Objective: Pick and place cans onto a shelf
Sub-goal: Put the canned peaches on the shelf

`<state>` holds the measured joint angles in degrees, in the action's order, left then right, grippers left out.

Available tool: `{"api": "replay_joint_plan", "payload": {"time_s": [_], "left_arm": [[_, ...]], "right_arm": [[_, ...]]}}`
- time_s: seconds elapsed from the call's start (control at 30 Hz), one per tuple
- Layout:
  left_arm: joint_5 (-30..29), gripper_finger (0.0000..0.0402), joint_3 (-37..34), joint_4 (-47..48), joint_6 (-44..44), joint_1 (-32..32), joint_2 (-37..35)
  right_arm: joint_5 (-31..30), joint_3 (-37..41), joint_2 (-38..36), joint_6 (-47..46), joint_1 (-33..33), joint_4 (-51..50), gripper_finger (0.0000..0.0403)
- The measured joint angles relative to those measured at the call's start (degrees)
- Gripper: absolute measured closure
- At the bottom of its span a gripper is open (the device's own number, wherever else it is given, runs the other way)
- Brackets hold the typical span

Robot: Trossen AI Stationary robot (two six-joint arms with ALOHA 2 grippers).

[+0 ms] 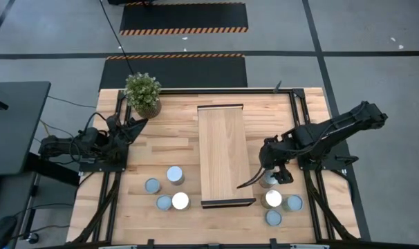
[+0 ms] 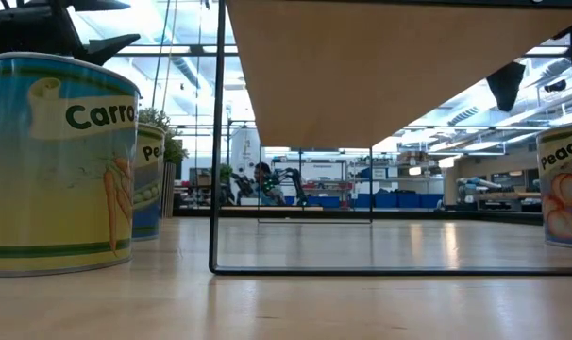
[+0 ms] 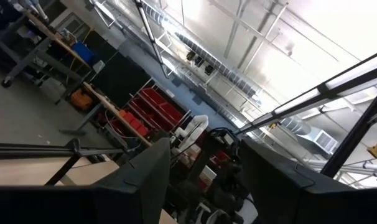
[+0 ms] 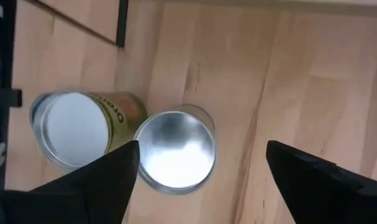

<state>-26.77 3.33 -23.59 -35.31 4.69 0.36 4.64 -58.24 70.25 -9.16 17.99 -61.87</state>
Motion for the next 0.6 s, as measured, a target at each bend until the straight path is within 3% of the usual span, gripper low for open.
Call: {"api": "replay_joint_plan", "payload": {"time_s": [0.2,0.43,0.6], "left_arm": [[-0.14,0.0198,0.0,0.08,-0.02,0.0,0.0],[-0.14,0.0198,0.0,0.21,-0.02,0.0,0.0],[-0.14,0.0198,0.0,0.36,-0.02,0.0,0.0]], "right_arm": [[-3.63,0.23,1.96,1.9,3.04,0.78,0.0047],[-7.12,3.69,-1.77,-4.03,6.56,1.88,0.0054],[-9.18,3.83,-3.07,-3.44,9.41,2.25,0.0054]]}}
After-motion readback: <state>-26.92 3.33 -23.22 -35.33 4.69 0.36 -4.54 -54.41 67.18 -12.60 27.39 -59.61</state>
